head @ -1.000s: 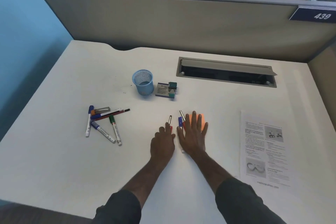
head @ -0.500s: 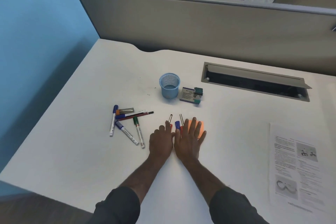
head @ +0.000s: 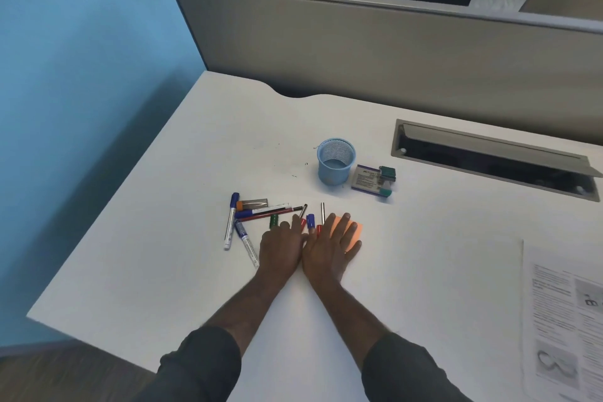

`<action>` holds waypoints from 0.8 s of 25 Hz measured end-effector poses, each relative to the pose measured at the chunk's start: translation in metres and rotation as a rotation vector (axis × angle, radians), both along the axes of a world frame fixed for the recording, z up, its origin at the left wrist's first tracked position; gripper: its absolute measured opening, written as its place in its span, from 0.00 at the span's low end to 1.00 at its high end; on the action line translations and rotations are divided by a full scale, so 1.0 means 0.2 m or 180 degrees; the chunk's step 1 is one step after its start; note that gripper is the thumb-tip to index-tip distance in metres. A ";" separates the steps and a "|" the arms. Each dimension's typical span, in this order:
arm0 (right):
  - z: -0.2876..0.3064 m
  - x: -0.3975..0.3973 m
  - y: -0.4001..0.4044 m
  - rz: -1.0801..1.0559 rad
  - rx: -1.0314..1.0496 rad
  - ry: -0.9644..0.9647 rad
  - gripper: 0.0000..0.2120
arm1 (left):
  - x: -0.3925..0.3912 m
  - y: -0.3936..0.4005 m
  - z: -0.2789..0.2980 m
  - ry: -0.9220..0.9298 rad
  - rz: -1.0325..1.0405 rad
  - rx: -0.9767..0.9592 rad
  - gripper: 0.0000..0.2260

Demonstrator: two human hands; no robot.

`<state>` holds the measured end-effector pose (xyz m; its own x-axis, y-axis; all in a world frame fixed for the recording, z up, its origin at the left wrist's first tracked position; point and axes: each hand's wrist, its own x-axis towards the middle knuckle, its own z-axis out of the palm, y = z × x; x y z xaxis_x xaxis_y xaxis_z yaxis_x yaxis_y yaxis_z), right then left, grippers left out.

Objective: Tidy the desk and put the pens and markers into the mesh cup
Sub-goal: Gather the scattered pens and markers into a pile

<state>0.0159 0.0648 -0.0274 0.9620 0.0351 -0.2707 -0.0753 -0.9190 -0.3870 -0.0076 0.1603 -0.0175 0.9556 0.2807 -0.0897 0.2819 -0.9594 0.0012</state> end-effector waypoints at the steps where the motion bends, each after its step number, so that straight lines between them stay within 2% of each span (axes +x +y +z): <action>1: 0.01 0.01 0.02 -0.0014 -0.0004 0.0034 0.29 | 0.00 0.02 0.00 -0.0016 -0.0015 -0.0003 0.20; 10: 0.07 -0.01 0.16 0.0159 -0.0211 -0.0151 0.25 | -0.03 0.18 0.04 -0.0113 -0.0006 -0.0019 0.15; 15: 0.12 -0.03 0.19 0.0312 -0.0041 -0.0270 0.23 | -0.06 0.23 0.08 -0.0093 -0.0051 0.0096 0.11; 20: 0.14 0.01 0.19 0.0596 0.0149 -0.0125 0.22 | -0.06 0.26 0.10 -0.0098 -0.0025 0.0059 0.06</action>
